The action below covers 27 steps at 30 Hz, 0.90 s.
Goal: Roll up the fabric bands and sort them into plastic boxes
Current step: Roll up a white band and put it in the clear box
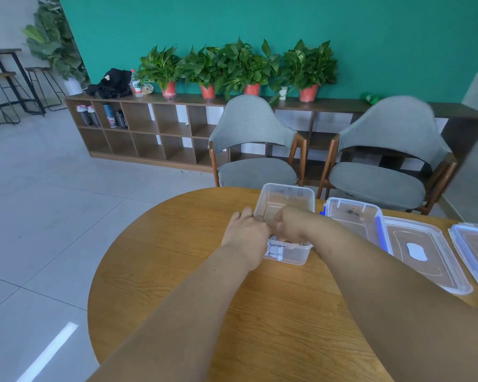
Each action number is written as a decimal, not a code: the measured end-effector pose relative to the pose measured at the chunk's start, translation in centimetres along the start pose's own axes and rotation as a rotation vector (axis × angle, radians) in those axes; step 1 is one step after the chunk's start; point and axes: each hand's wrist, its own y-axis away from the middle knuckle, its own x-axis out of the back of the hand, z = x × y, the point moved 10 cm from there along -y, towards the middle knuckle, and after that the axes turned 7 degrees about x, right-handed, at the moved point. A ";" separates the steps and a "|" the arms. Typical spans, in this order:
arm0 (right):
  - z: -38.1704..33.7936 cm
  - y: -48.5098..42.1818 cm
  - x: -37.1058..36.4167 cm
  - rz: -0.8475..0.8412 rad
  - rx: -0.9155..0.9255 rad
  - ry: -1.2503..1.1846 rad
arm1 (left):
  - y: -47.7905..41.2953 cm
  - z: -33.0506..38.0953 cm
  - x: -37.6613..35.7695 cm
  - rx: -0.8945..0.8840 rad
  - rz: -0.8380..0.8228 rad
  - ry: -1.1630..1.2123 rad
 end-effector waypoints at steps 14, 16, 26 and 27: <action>1.0 -0.8 -0.9 0.051 -0.129 -0.134 | -0.4 -0.2 -0.2 0.028 0.004 0.016; 1.0 -0.8 -1.0 0.041 -0.124 -0.167 | -0.5 -0.2 -0.1 0.024 -0.003 0.017; 0.8 -1.0 -0.6 0.041 -0.061 -0.036 | -1.0 -0.7 -0.2 0.017 -0.056 0.031; 0.8 -1.0 -0.6 0.038 -0.051 -0.037 | -1.0 -0.7 -0.2 0.016 -0.059 0.031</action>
